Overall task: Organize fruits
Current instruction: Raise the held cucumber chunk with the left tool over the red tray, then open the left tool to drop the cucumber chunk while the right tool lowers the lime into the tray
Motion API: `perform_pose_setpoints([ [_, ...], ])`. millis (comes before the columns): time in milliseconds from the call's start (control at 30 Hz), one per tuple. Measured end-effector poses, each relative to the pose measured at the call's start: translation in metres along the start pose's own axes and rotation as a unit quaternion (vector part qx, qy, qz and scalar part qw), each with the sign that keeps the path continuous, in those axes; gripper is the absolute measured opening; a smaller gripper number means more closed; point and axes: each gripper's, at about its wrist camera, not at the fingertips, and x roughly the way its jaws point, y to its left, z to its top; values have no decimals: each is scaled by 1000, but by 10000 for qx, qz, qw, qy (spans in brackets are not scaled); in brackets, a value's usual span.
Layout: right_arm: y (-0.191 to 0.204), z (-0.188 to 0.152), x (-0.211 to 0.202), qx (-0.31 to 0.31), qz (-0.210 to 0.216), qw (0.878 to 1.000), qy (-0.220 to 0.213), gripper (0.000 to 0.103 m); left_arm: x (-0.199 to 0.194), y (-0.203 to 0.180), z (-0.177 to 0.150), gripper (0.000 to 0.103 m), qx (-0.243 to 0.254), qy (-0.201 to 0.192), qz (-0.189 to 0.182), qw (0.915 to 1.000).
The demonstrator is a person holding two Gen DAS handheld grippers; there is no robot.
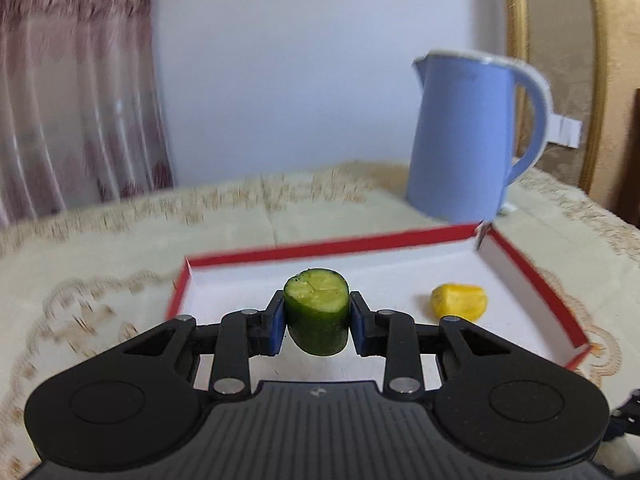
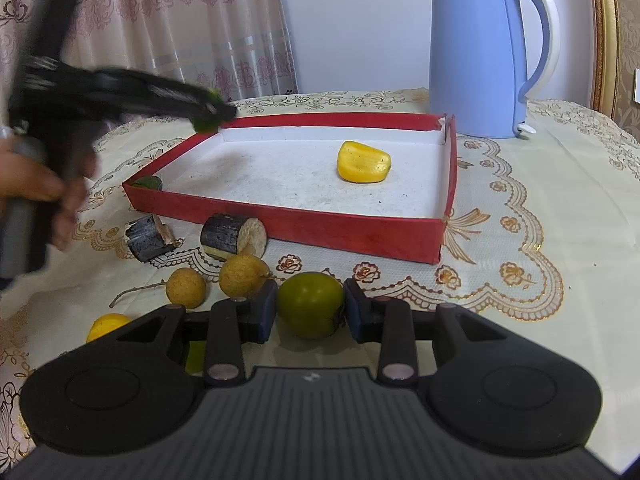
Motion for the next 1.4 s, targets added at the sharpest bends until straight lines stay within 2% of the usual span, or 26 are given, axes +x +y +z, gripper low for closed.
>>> perform_pose_setpoints([
  [267, 2, 0, 0, -65, -6, 10000, 12, 35, 18, 9, -12, 31, -180, 265, 232, 9992],
  [400, 7, 0, 1, -218, -99, 9997, 39, 35, 29, 13, -19, 31, -264, 514, 182, 9982],
  [667, 17, 0, 2, -499, -282, 9983, 96, 36, 32, 16, -18, 32, -293, 677, 5, 9973],
  [767, 19, 0, 3, -575, -339, 9977, 112, 36, 32, 14, -16, 48, -185, 725, -123, 9971],
  [833, 20, 0, 3, -609, -374, 9974, 114, 36, 31, 14, -16, 69, -267, 716, -142, 9970],
  [900, 20, 0, 2, -618, -407, 9972, 106, 34, 21, 19, -16, 76, -417, 463, -272, 9977],
  [1000, 21, -1, -1, -601, -467, 9971, 39, 33, 4, 28, -10, 76, -588, 170, -366, 9974],
  [1100, 19, 1, -9, -578, -478, 9971, -87, 33, -23, 44, -4, 81, -845, -349, -482, 9946],
  [1233, 15, 9, -21, -560, -513, 9970, -153, 33, -63, 75, -12, 100, -1420, -1357, -285, 9801],
  [1267, 14, 14, -24, -575, -539, 9967, -199, 33, -70, 81, -16, 101, -1559, -1573, -167, 9750],
  [1333, 11, 28, -27, -609, -634, 9956, -324, 33, -75, 91, -23, 101, -1744, -1775, 14, 9685],
  [1400, 9, 46, -26, -639, -671, 9948, -420, 33, -74, 96, -28, 101, -1842, -1808, 98, 9661],
])
